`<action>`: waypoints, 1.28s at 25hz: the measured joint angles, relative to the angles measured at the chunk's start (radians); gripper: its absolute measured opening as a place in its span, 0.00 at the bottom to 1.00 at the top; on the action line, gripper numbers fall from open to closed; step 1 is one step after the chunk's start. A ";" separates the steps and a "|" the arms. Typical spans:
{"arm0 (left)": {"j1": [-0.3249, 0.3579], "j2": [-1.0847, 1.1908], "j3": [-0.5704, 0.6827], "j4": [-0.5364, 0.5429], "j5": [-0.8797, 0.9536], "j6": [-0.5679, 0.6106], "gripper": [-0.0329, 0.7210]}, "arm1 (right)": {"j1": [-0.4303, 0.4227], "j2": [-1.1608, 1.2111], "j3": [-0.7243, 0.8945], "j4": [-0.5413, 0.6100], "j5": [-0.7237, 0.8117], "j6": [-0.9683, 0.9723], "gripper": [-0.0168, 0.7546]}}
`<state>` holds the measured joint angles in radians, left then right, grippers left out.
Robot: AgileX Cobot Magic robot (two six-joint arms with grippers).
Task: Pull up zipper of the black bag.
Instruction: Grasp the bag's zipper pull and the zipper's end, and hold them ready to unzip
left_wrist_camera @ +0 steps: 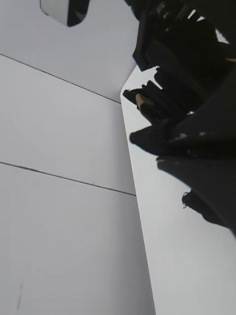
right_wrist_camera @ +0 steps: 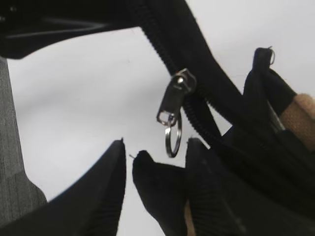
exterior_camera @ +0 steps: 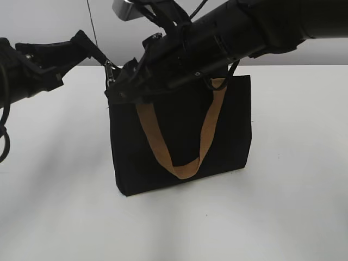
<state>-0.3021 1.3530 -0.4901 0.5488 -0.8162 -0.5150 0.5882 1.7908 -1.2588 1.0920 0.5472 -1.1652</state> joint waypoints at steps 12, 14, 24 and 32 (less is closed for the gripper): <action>0.000 0.000 0.000 0.000 0.014 0.000 0.05 | 0.000 0.005 0.000 0.008 -0.045 0.000 0.02; 0.000 0.000 0.000 0.000 0.062 0.000 0.05 | 0.000 0.005 0.000 -0.009 -0.045 0.000 0.02; 0.000 0.000 0.000 -0.001 0.397 0.052 0.04 | -0.041 -0.030 0.000 -0.045 0.036 0.057 0.02; 0.000 0.000 0.000 0.008 0.427 0.056 0.04 | -0.089 -0.034 0.000 -0.058 0.087 0.103 0.02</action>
<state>-0.3021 1.3530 -0.4901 0.5564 -0.3890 -0.4595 0.4997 1.7573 -1.2588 1.0341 0.6339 -1.0618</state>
